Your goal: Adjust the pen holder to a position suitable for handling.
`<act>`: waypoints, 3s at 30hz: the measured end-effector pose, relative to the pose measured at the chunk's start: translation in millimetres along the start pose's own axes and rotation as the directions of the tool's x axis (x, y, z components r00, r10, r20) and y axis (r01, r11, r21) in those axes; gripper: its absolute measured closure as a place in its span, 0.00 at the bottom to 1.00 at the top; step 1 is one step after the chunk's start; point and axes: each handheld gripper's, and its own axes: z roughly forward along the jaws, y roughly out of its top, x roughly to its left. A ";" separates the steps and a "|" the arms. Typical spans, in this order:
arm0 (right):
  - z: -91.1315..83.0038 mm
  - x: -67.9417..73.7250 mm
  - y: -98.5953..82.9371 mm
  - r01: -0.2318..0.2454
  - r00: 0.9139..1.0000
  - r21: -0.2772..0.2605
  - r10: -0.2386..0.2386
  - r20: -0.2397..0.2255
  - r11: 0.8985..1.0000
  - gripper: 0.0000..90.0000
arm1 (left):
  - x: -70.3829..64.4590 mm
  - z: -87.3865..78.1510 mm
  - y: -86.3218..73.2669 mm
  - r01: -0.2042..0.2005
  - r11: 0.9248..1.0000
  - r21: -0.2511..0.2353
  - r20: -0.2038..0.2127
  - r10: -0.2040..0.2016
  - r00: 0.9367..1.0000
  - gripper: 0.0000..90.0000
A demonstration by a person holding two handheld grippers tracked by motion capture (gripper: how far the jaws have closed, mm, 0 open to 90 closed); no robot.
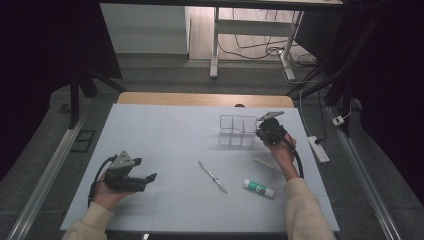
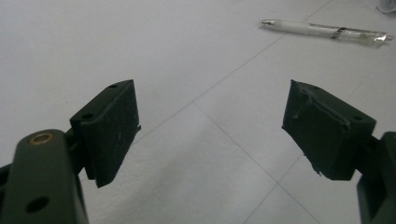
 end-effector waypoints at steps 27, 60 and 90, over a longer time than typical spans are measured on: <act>14.3 25.8 25.7 0.027 0.999 -0.008 -0.027 -0.036 1.000 0.99 | 0.0 0.6 -0.3 -0.002 1.000 0.001 0.005 0.002 1.000 0.21; 25.5 46.6 37.6 0.053 0.996 0.001 -0.052 -0.071 0.999 0.99 | 2.5 0.7 -0.4 0.004 1.000 -0.002 0.006 -0.004 1.000 0.21; 3.4 43.8 30.8 0.011 0.995 -0.078 -0.019 -0.103 0.997 0.99 | 3.4 0.0 -2.2 0.006 1.000 -0.001 -0.003 -0.006 1.000 0.21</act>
